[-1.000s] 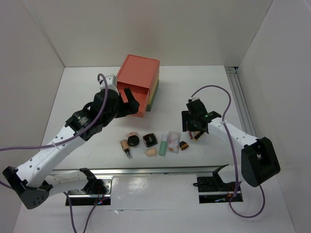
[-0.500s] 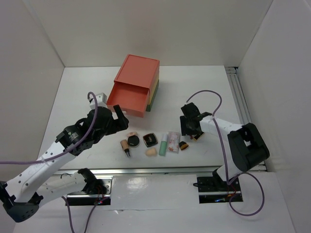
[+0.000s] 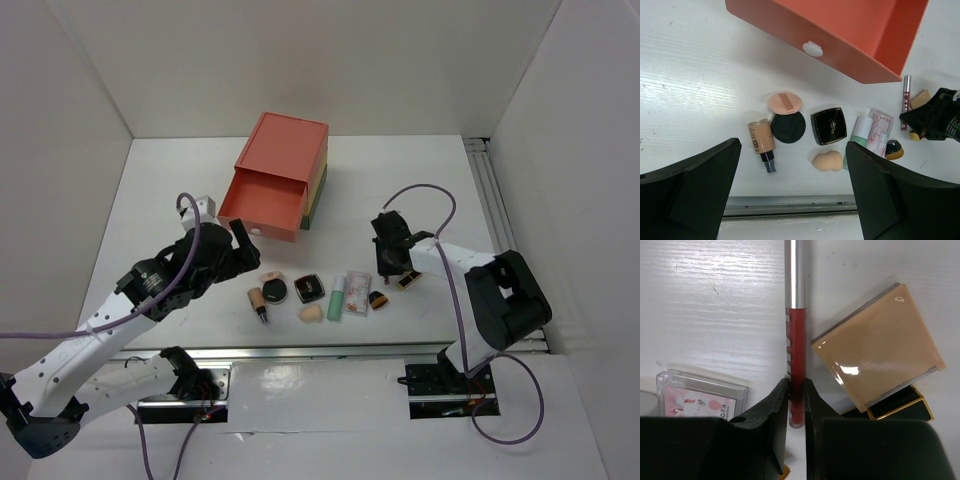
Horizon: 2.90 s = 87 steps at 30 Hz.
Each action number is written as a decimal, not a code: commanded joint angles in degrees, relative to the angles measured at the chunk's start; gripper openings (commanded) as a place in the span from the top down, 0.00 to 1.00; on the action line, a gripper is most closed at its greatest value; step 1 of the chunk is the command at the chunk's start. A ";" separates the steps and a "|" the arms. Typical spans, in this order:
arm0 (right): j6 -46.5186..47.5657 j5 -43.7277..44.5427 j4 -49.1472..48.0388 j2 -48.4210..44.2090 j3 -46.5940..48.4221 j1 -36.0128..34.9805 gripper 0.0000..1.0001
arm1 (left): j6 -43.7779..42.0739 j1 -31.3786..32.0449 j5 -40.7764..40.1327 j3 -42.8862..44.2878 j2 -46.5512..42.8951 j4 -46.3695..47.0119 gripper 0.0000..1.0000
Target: Organize the makeup
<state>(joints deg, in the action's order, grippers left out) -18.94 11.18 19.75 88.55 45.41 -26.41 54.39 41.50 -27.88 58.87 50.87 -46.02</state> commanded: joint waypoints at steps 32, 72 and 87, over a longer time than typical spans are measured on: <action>31.60 -16.02 7.59 19.55 59.79 -19.82 0.66 | 2.30 -5.02 0.54 -0.60 -0.16 -5.13 0.00; -25.01 9.66 12.08 -10.33 -2.08 6.02 0.02 | -2.36 -6.08 6.87 -3.41 1.07 2.51 0.00; -23.78 5.17 4.86 -8.66 -7.52 8.31 0.35 | -2.36 -6.08 6.87 -4.47 1.60 3.04 0.00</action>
<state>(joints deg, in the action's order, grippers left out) -42.61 16.84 27.83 79.35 38.85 -18.33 52.80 35.75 -21.26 54.50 52.51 -44.66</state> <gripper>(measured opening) 0.685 1.001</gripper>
